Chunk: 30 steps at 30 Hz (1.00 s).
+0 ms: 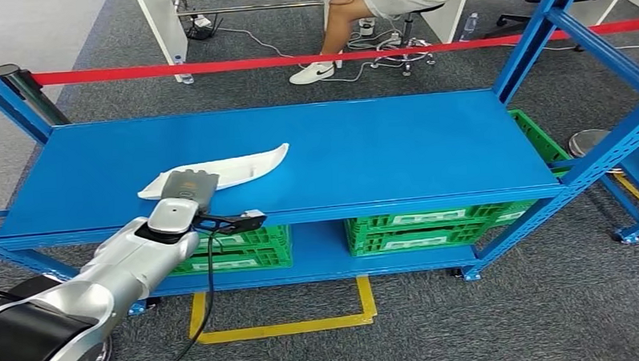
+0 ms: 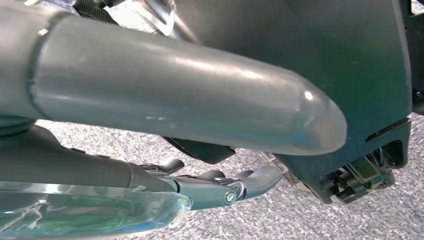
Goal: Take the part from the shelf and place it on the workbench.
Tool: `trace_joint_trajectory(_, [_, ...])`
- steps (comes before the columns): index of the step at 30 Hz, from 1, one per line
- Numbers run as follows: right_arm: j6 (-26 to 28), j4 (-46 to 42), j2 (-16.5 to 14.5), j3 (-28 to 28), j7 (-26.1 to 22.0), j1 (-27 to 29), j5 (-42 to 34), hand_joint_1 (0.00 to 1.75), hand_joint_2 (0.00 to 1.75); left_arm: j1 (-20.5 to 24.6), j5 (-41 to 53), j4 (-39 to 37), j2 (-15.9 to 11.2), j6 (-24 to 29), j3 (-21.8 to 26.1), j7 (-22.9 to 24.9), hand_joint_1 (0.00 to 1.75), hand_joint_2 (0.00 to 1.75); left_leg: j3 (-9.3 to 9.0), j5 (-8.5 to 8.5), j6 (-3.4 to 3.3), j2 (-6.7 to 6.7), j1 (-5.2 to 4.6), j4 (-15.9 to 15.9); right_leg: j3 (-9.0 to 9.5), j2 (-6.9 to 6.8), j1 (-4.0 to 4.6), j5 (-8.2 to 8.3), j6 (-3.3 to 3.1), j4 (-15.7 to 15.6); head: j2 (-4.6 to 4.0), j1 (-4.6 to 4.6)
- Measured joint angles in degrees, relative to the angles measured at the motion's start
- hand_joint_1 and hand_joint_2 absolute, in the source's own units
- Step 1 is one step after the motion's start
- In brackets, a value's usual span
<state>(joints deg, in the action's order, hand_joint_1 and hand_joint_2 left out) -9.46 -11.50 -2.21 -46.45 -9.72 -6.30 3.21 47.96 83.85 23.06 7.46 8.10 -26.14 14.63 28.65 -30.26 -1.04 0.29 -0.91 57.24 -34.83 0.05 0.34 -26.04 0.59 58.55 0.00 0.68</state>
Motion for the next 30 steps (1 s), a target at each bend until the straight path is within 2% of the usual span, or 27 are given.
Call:
trace_joint_trajectory(4, [-0.3,0.0,0.0,0.0,0.0,0.0,0.0,0.0,0.0,-0.1,-0.8,0.0,-0.3,1.5,0.3,-2.8,1.43,1.75,0.0,0.0,0.0,0.0,0.0,0.0,0.0,0.01,0.0,0.0,0.0,0.0,0.0,-0.01])
trace_joint_trajectory(10, [-0.4,0.0,0.0,0.0,-0.2,0.1,0.0,0.0,0.0,-0.8,-4.0,0.1,-0.6,7.1,2.0,-6.9,1.43,1.75,0.01,0.0,0.0,0.0,0.0,0.0,0.0,0.01,0.0,0.0,0.0,0.0,0.0,0.0])
trace_joint_trajectory(15, [-0.3,0.0,0.0,0.2,-1.1,0.5,0.0,0.0,0.0,-3.4,-14.4,2.0,-0.6,12.1,6.3,-18.0,1.43,1.75,0.0,0.0,0.0,0.0,0.0,0.0,-0.01,0.01,0.0,0.0,0.0,0.0,0.0,0.0])
trace_joint_trajectory(17, [-0.2,0.0,0.0,0.2,-1.1,0.6,0.0,0.0,0.0,-4.3,-16.0,2.9,-0.6,12.3,7.8,-19.9,1.43,1.75,0.0,-0.01,0.0,0.0,0.0,0.0,-0.01,0.02,0.0,0.0,0.0,0.0,0.0,0.0])
trace_joint_trajectory(23, [-0.2,0.0,0.0,0.2,-1.1,0.7,0.0,0.0,0.0,-5.5,-16.7,4.4,-0.5,12.3,9.8,-20.8,1.43,1.75,0.0,0.0,0.0,0.0,0.0,0.0,0.0,0.02,0.0,0.0,0.0,0.0,0.0,0.0])
trace_joint_trajectory(25, [0.4,0.0,0.0,0.3,-1.6,0.9,0.0,0.0,0.0,-6.2,-18.8,5.2,-0.5,11.8,10.3,-22.6,1.43,1.75,-0.01,0.0,0.0,0.0,0.0,0.0,0.01,0.01,0.0,0.0,0.0,0.0,0.0,-0.01])
trace_joint_trajectory(27, [1.4,0.0,0.0,0.4,-2.4,1.3,0.0,0.0,0.0,-8.1,-22.6,7.3,-0.5,11.2,10.9,-26.2,1.43,1.75,-0.02,-0.01,0.0,0.0,0.0,0.0,0.03,0.01,0.0,0.0,0.0,0.0,0.0,-0.01])
trace_joint_trajectory(30, [2.5,0.0,0.0,0.8,-3.7,2.2,0.0,0.0,0.0,-13.8,-27.5,13.9,-0.8,11.0,11.2,-30.1,1.43,1.75,-0.03,-0.06,-0.03,0.0,-0.03,0.0,0.04,0.04,-0.05,-0.01,0.0,0.0,0.0,0.0])
